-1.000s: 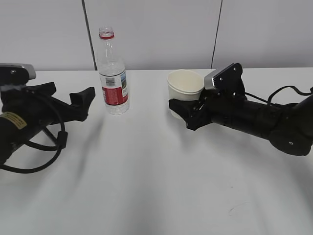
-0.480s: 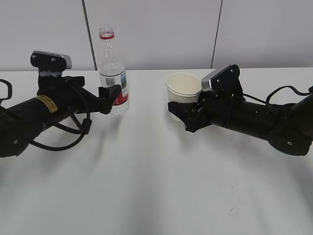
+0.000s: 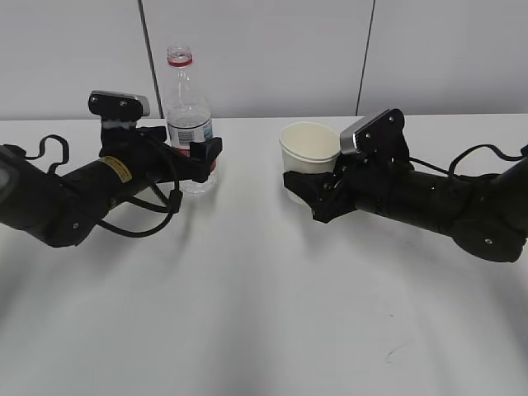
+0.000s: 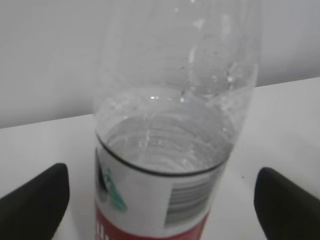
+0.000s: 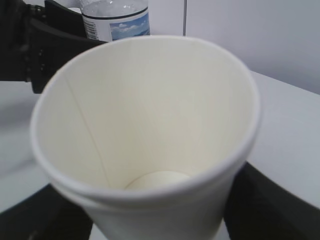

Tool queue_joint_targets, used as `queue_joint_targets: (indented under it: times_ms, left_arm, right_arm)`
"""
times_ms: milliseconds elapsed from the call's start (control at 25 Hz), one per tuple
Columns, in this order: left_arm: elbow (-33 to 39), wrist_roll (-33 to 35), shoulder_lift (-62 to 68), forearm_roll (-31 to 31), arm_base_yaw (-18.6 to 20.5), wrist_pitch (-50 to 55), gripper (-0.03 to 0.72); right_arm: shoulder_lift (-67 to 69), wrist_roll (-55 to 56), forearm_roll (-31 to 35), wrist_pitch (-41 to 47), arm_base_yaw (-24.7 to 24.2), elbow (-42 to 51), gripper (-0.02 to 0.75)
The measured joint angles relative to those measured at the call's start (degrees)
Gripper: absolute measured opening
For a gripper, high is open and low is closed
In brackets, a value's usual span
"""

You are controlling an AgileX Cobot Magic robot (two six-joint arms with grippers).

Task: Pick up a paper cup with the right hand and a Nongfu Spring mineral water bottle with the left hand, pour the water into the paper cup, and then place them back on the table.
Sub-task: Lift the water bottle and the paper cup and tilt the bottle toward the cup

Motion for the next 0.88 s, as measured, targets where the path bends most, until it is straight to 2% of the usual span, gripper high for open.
queue_joint_targets:
  times_ms: [320, 560, 880]
  left_arm:
    - [-7.23, -0.38, 5.58, 0.28, 0.0, 1.54, 0.65]
    - [-7.66, -0.38, 5.88, 0.39, 0.0, 1.64, 0.521]
    - [-7.66, -0.38, 5.93, 0.89, 0.0, 1.93, 0.4]
  right_arm:
    - [0.0, 0.0, 0.0, 0.11, 0.0, 0.0, 0.508]
    - [0.0, 0.0, 0.0, 0.32, 0.0, 0.0, 0.508]
    - [0.0, 0.0, 0.0, 0.32, 0.0, 0.0, 0.508]
